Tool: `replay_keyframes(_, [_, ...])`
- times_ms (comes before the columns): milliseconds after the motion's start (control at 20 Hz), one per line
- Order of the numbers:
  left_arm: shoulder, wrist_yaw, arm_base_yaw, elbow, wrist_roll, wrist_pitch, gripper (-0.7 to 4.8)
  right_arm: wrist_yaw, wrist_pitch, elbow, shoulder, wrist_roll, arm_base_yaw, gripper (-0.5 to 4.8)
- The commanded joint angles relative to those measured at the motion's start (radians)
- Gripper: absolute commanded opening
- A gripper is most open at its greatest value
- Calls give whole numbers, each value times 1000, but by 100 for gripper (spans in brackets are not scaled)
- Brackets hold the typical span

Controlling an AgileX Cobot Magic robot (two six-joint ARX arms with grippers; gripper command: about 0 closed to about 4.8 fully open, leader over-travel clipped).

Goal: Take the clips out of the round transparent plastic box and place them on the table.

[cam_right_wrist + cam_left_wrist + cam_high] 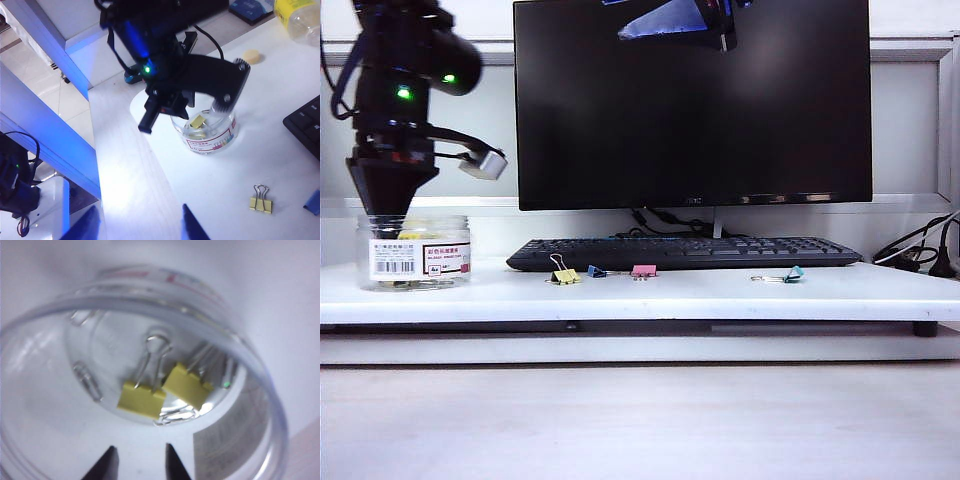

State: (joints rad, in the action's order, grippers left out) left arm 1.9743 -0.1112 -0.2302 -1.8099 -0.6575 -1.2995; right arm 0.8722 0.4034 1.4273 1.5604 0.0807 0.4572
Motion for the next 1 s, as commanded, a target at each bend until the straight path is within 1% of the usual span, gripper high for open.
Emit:
replay_keyframes(50, [-5,72,34,-3,-55,-1,133,6,-4,6,-3,13,1,212])
replay_keyframes(200, [-5,117,53,-3,-121,6,133,6,-4,6,-3,26,1,212])
replay_keyframes(250, [-5,124,61,-3,-155,14,131,6,-4,6,-3,29,1,212])
replay_keyframes(300, [-5,123,61,-3,-166,23,128,6,-4,6,-3,35,1,212])
replay_keyframes(399, [-5,121,61,-3,-214,31,122,5,-4,6,-3,47,1,212])
replay_keyframes(449, [-5,106,60,-3,-227,31,115,5,-3,6,-3,47,1,212])
replay_keyframes(549, [-3,87,60,-2,-234,31,114,6,-6,6,-3,48,1,212])
replay_keyframes(749, [5,87,61,9,-271,30,115,6,-8,6,-3,48,1,212])
replay_keyframes(999, [25,93,60,9,-289,31,116,6,-6,6,-3,47,1,212])
